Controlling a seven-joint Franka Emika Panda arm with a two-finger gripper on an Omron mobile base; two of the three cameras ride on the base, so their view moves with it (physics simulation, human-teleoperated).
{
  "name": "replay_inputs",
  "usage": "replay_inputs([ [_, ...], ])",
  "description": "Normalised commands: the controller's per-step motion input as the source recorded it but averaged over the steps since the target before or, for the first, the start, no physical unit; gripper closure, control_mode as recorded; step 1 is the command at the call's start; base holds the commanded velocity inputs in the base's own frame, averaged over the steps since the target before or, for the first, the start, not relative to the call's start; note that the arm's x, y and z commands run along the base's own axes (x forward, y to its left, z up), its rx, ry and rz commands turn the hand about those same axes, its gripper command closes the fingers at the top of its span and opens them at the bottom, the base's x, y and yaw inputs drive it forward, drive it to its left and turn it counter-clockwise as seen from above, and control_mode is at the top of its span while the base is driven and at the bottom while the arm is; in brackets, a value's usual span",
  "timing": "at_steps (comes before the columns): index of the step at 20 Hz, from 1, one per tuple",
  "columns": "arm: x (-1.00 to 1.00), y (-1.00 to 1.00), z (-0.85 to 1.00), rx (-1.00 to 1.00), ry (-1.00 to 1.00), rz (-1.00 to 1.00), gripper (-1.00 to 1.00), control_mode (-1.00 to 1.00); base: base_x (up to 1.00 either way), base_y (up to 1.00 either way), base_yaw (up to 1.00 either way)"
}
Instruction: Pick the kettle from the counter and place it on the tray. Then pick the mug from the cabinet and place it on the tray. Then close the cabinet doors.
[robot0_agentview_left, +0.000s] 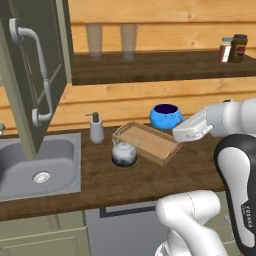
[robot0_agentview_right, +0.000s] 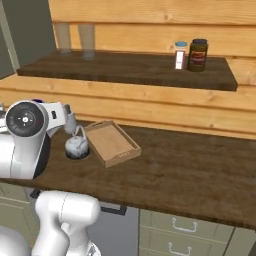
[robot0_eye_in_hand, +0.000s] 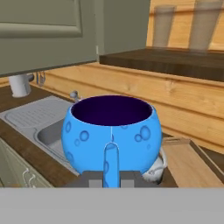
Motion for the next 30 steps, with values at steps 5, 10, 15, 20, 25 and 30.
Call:
replay_inputs([
  [5,0.00,0.00,0.00,0.00,0.00,0.00,1.00,1.00,0.20,0.09,-0.09],
  [10,0.00,0.00,0.00,0.00,0.00,0.00,1.00,1.00,0.31,0.00,-0.06],
  [15,0.00,0.00,0.00,0.00,0.00,0.00,1.00,1.00,0.33,0.05,-0.03],
  [20,0.06,0.00,-0.10,0.01,-0.01,0.00,1.00,-1.00,0.26,0.01,-0.01],
  [25,0.33,-0.33,-0.76,0.03,-0.15,0.07,1.00,-1.00,0.00,0.00,0.00],
  [30,0.45,-0.38,-0.78,0.02,-0.13,0.13,1.00,-1.00,0.00,0.00,0.00],
])
